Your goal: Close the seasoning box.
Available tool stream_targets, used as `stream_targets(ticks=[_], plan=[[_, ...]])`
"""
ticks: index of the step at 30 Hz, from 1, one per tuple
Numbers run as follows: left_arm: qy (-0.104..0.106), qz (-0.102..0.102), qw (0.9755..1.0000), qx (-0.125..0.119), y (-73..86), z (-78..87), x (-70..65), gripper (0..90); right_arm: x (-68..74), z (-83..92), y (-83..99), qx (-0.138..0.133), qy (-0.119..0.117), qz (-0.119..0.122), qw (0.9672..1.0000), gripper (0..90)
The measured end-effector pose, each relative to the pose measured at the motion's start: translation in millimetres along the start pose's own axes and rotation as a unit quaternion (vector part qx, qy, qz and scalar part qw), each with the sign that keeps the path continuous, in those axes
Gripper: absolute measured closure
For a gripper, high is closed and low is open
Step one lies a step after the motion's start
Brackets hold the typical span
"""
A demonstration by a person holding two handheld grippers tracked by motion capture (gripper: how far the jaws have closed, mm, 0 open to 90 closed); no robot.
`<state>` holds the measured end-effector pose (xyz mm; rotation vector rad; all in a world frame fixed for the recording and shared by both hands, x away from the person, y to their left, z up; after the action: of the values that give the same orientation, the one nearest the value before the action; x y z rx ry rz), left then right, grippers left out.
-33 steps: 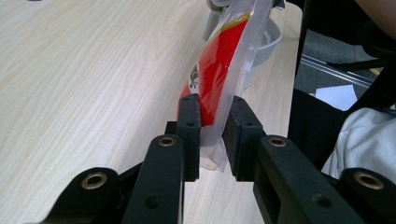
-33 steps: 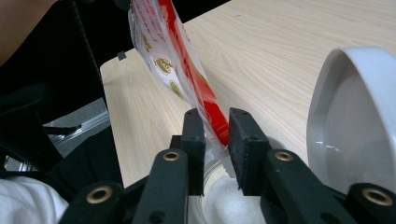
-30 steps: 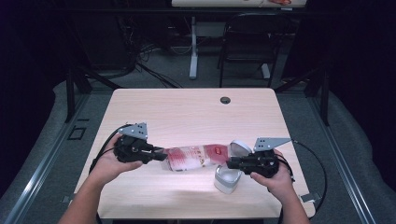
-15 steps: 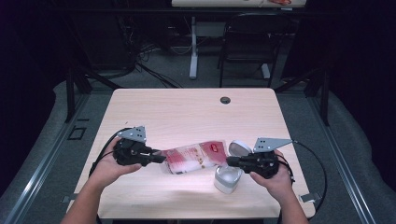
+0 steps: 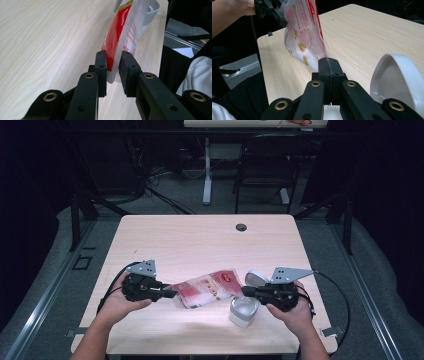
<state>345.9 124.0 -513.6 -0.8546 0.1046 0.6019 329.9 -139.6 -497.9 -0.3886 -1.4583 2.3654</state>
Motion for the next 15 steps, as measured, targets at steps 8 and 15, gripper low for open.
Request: stream_targets(ticks=[8, 15], plan=[[0.004, 0.006, 0.9999, -0.011, 7.2, -4.9, 2.0, 77.2, -0.1, -0.9, -2.6, 0.011, -0.002, 0.007, 0.9999, 90.0], [0.006, 0.008, 0.9998, -0.018, 12.2, -10.9, 3.6, 77.1, -0.2, 0.3, -7.8, 0.020, 0.001, 0.016, 0.9997, 90.0]])
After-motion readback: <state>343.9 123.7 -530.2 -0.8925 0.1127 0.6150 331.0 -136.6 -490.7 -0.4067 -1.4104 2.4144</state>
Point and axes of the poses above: each handheld gripper's, and its own axes: z roughly backward along the jaws, y roughly out of its underside, x roughly to its left, the point moved 9 cm from there along -z, roughly forward along the jaws, and after that the axes turned 13 degrees about z, right-handed, at the moved point
